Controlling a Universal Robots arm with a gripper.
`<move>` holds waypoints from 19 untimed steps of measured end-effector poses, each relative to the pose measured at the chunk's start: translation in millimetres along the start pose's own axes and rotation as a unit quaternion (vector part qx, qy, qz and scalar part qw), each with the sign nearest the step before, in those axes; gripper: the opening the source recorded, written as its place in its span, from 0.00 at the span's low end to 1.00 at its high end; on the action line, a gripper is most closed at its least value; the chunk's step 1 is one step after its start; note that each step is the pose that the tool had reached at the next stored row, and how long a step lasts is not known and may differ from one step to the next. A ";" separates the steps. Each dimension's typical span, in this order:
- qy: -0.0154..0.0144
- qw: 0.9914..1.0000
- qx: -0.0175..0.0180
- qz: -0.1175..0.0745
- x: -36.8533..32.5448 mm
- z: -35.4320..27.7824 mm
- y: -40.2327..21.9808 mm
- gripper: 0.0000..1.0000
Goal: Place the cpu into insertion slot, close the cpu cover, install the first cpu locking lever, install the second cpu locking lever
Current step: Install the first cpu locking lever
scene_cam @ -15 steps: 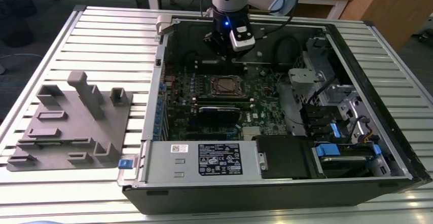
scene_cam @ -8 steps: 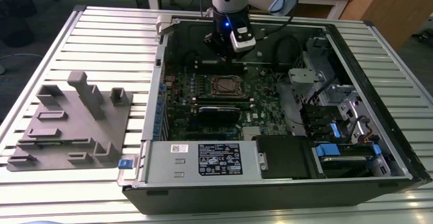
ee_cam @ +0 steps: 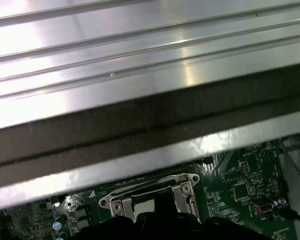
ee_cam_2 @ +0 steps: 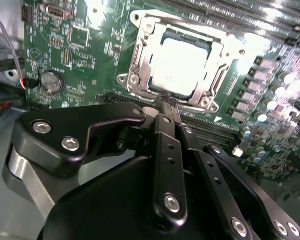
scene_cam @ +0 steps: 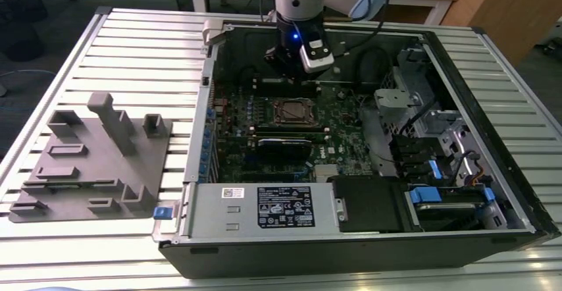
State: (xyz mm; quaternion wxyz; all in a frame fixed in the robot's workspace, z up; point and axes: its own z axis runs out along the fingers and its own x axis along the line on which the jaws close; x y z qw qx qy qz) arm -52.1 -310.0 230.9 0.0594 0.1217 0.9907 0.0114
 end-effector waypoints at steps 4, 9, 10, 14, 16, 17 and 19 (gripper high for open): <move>0.000 1.000 0.001 -0.001 -1.4 0.1 -5.8 0.11; -0.001 1.000 0.004 -0.002 -2.5 0.4 -11.6 0.11; -0.001 1.000 0.004 -0.002 -2.6 0.5 -12.7 0.11; -0.002 1.000 0.007 -0.003 -2.9 0.9 -16.9 0.11; -0.002 1.000 0.007 -0.003 -2.9 1.0 -17.1 0.11; -0.002 1.000 0.007 -0.003 -2.9 1.0 -17.1 0.11; -0.002 1.000 0.007 -0.003 -3.0 0.9 -17.2 0.11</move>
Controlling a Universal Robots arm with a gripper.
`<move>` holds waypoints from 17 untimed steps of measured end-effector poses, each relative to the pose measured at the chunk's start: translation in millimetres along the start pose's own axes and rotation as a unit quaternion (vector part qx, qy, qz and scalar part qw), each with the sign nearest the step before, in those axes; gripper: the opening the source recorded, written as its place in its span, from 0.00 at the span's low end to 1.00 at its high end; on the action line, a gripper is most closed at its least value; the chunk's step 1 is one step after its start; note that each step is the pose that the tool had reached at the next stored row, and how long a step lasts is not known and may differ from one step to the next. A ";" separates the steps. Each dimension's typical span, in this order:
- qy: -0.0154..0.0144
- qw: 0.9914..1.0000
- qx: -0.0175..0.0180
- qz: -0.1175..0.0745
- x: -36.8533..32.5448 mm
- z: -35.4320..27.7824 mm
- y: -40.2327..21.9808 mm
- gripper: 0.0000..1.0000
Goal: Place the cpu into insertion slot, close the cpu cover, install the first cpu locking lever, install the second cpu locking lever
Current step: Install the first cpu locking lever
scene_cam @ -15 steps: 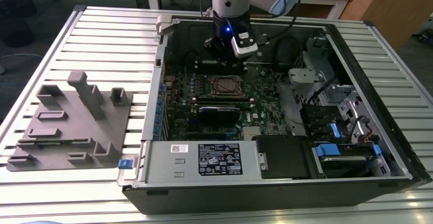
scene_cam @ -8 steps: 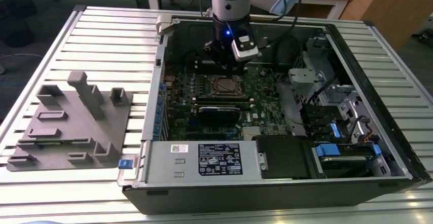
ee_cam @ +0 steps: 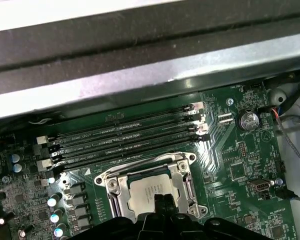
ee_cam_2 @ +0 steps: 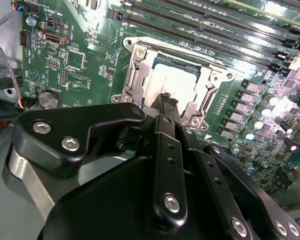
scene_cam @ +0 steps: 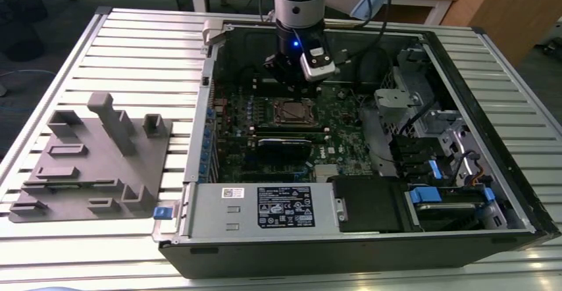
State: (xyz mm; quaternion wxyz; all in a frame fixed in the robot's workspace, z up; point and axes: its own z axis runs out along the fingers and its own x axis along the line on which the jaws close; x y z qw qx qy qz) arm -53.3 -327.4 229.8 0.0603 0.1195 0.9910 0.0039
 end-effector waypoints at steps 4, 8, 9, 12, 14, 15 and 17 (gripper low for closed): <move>0.012 1.000 0.003 0.000 0.1 0.5 0.0 0.11; 0.017 1.000 0.005 0.000 0.1 0.5 -0.1 0.11; 0.017 1.000 0.005 0.000 0.1 0.5 -0.1 0.11; 0.017 1.000 0.004 -0.004 0.1 0.6 0.0 0.11; 0.017 1.000 0.003 -0.015 0.1 0.7 0.0 0.11; 0.017 1.000 0.002 -0.023 0.1 0.8 0.0 0.11; 0.017 0.999 0.001 -0.039 0.1 1.0 0.0 0.11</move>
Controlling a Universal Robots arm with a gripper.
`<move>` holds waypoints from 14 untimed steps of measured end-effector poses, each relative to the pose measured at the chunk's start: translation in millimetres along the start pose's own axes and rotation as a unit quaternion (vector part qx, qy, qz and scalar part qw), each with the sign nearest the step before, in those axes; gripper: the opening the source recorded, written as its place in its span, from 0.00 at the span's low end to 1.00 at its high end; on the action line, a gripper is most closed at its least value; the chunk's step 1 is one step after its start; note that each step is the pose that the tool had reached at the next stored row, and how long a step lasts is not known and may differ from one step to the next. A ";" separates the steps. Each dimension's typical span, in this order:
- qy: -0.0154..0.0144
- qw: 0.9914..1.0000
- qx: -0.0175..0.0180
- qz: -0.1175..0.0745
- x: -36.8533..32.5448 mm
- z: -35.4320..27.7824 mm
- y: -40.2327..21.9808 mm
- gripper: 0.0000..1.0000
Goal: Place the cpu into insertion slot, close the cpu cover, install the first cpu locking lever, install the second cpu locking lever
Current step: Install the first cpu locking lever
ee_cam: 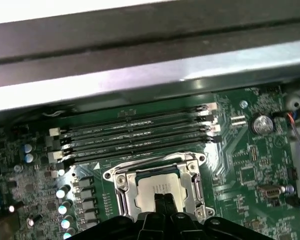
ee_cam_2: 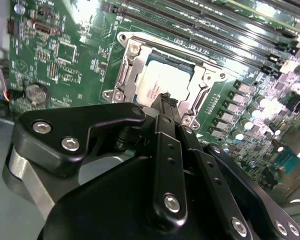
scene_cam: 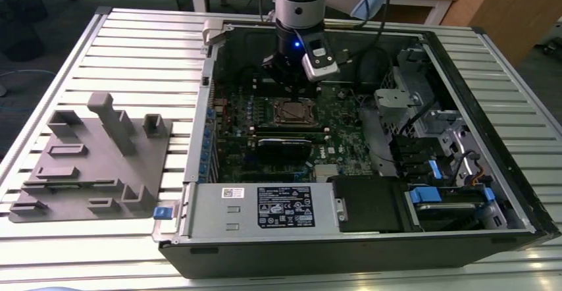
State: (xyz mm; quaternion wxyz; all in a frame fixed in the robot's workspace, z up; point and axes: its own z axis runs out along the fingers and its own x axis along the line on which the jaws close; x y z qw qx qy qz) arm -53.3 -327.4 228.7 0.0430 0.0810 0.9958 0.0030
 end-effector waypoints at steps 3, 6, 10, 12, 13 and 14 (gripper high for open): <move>0.000 1.000 -0.002 -0.022 -0.3 0.3 0.0 0.11; 0.000 0.999 -0.003 -0.032 -0.7 0.5 0.1 0.11; 0.001 0.999 -0.003 -0.036 -1.1 0.8 0.1 0.11; 0.001 0.999 -0.003 -0.036 -1.2 0.9 0.2 0.11; 0.001 0.999 -0.003 -0.036 -1.2 0.9 0.2 0.11; 0.001 0.999 -0.003 -0.036 -1.2 0.9 0.2 0.11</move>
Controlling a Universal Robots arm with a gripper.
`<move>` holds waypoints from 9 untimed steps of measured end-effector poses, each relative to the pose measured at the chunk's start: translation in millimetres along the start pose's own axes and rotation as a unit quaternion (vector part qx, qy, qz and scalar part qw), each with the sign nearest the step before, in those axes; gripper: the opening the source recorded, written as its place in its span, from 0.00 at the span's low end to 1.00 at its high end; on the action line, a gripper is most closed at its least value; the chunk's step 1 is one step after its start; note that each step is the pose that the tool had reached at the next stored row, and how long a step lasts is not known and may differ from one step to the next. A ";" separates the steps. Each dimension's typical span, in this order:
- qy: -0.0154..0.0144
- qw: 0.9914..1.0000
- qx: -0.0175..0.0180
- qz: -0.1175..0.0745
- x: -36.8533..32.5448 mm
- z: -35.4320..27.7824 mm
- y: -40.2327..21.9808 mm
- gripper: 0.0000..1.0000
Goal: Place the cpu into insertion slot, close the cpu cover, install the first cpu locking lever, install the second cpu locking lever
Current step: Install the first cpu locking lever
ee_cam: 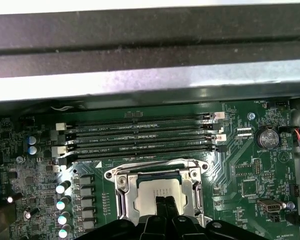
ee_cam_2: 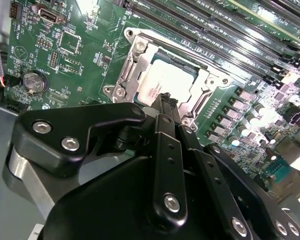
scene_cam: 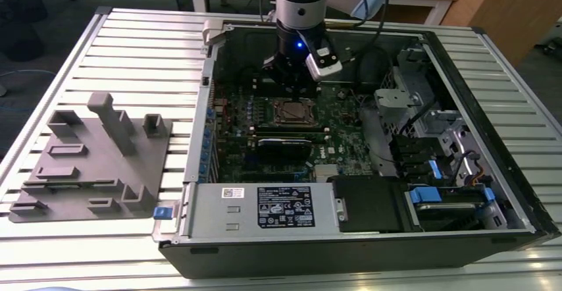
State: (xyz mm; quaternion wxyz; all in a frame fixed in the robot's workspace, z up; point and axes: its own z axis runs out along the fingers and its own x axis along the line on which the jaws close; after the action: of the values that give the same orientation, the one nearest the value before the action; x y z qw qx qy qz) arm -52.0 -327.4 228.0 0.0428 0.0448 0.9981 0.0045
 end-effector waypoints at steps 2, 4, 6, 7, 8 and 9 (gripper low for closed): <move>0.003 1.000 0.000 0.000 -0.2 0.2 0.1 0.11; 0.016 1.000 0.001 0.000 -0.8 0.3 0.1 0.11; 0.030 1.000 0.003 0.000 -1.4 0.4 0.1 0.11; 0.030 1.000 0.003 0.000 -1.4 0.4 0.1 0.11; 0.030 1.000 0.003 0.000 -1.4 0.4 0.1 0.11; 0.030 1.000 0.003 0.000 -1.4 0.4 0.1 0.11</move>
State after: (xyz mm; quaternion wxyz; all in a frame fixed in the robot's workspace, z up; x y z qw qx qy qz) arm -50.6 -327.4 227.7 0.0127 0.0449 0.9989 0.0031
